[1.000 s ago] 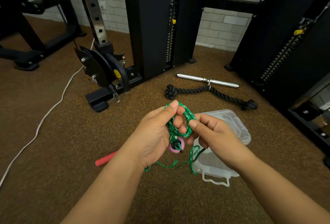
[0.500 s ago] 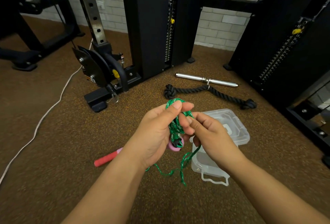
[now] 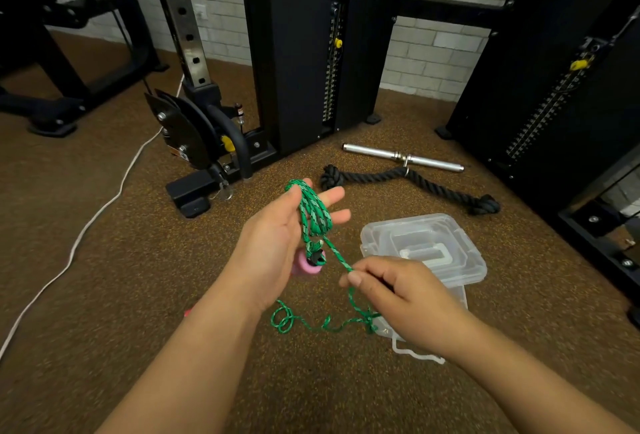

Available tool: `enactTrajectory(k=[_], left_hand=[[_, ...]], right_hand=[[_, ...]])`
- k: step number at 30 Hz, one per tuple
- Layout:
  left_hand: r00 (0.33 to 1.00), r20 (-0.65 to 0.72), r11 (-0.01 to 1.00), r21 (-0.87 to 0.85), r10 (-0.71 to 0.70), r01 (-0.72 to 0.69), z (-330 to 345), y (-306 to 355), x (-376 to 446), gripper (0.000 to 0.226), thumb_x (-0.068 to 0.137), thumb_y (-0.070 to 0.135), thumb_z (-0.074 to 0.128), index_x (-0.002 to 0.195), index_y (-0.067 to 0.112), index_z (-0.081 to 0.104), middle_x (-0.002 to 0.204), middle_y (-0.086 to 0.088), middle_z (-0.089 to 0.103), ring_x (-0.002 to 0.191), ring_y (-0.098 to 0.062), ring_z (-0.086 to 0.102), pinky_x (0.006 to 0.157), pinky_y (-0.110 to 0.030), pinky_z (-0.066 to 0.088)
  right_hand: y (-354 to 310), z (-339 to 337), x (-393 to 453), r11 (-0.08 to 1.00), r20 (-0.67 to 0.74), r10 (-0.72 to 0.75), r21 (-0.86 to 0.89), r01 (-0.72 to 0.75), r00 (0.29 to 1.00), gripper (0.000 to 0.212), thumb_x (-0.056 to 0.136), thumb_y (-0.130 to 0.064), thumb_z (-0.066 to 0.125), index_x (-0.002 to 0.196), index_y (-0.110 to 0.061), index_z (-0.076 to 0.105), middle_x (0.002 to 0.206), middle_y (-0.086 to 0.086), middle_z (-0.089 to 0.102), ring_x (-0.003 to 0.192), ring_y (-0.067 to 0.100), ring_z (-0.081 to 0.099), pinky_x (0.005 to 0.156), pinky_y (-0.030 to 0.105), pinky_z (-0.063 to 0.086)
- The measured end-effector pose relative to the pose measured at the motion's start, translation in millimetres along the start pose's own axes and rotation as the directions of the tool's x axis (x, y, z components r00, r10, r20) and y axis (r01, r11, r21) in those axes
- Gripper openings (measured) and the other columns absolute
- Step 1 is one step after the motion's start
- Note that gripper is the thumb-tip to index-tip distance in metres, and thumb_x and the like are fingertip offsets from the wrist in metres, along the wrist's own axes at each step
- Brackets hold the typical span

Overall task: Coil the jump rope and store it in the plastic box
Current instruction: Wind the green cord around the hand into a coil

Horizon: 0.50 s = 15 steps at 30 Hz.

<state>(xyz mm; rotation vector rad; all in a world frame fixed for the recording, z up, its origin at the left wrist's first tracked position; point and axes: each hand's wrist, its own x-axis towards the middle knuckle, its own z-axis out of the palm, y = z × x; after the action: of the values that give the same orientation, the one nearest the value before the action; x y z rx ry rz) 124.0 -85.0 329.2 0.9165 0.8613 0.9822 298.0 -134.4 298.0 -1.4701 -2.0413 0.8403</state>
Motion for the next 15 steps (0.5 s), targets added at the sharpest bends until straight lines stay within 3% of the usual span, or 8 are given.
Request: enactTrajectory(k=[3,4,7,8,10,12,15], left_hand=[[1.0,-0.025,0.988,0.151,-0.006,0.01,0.3,-1.4,2.1,0.043,0.101,0.036,0.019,0.142,0.029,0.026,0.119,0.007,0.067,0.099,-0.009,0.069,0.052,-0.029,0.04],[1.0,-0.019,0.983,0.181,-0.014,0.017,2.0,-1.0,1.8,0.044,0.101,0.036,0.017,0.143,0.029,0.025,0.121,0.005,0.066,0.096,-0.007,0.07,0.048,-0.027,0.038],[0.998,0.026,0.973,0.227,-0.049,0.042,3.5,-0.6,-1.5,0.048,0.1,0.039,0.014,0.146,0.028,0.025,0.126,-0.002,0.064,0.094,-0.003,0.069,0.061,-0.027,0.047],[0.997,0.042,0.967,0.25,-0.062,0.049,1.9,-1.9,-1.9,0.048,0.1,0.039,0.014,0.145,0.028,0.027,0.123,-0.001,0.066,0.096,0.0,0.067,0.068,-0.02,0.05],[0.993,0.065,0.955,0.287,-0.098,0.075,-1.8,-4.2,-1.9,0.05,0.1,0.044,0.017,0.143,0.026,0.033,0.118,0.002,0.068,0.105,0.003,0.062,0.096,-0.014,0.037],[0.985,0.105,0.929,0.357,-0.138,0.092,-4.4,-8.2,-2.1,0.054,0.096,0.052,0.025,0.141,0.027,0.038,0.12,0.002,0.068,0.115,-0.01,0.06,0.112,-0.03,0.028],[0.947,0.238,0.846,0.529,-0.218,0.062,-2.9,-10.3,-6.9,0.037,0.091,0.053,0.034,0.12,0.04,0.052,0.105,0.004,0.074,0.096,-0.014,0.069,0.105,-0.045,0.038]], right_hand=[[-14.1,-8.2,0.0,0.995,-0.023,-0.094,-0.016,0.094,0.995,0.022,0.092,-0.039,0.051,0.089,-0.025,0.068,0.068,-0.026,0.057,0.071,-0.006,0.054,0.062,0.009,0.036],[-18.9,-12.0,0.1,0.994,-0.029,-0.112,0.007,0.113,0.993,0.023,0.091,-0.04,0.051,0.088,-0.024,0.068,0.068,-0.026,0.057,0.071,-0.005,0.054,0.062,0.01,0.037],[-27.5,-25.4,1.6,0.988,-0.058,-0.111,0.101,0.116,0.992,0.021,0.089,-0.036,0.051,0.091,-0.026,0.069,0.075,-0.02,0.062,0.075,-0.002,0.057,0.064,0.013,0.039],[-28.4,-29.7,2.7,0.984,-0.063,-0.101,0.14,0.108,0.993,0.021,0.089,-0.033,0.05,0.093,-0.026,0.07,0.078,-0.022,0.063,0.078,-0.003,0.058,0.066,0.012,0.04],[-27.8,-37.5,5.8,0.98,-0.072,-0.097,0.165,0.107,0.993,0.021,0.09,-0.027,0.05,0.095,-0.023,0.07,0.086,-0.022,0.066,0.087,-0.004,0.061,0.072,0.01,0.041],[-26.4,-43.8,8.6,0.984,-0.111,-0.114,0.126,0.128,0.987,0.016,0.091,-0.024,0.053,0.094,-0.023,0.07,0.088,-0.02,0.069,0.09,0.0,0.062,0.075,0.011,0.042],[-22.7,-52.0,12.4,0.984,-0.21,-0.085,0.138,0.116,0.974,0.011,0.089,-0.021,0.06,0.09,-0.029,0.068,0.077,-0.02,0.063,0.073,-0.002,0.057,0.067,0.01,0.042]])
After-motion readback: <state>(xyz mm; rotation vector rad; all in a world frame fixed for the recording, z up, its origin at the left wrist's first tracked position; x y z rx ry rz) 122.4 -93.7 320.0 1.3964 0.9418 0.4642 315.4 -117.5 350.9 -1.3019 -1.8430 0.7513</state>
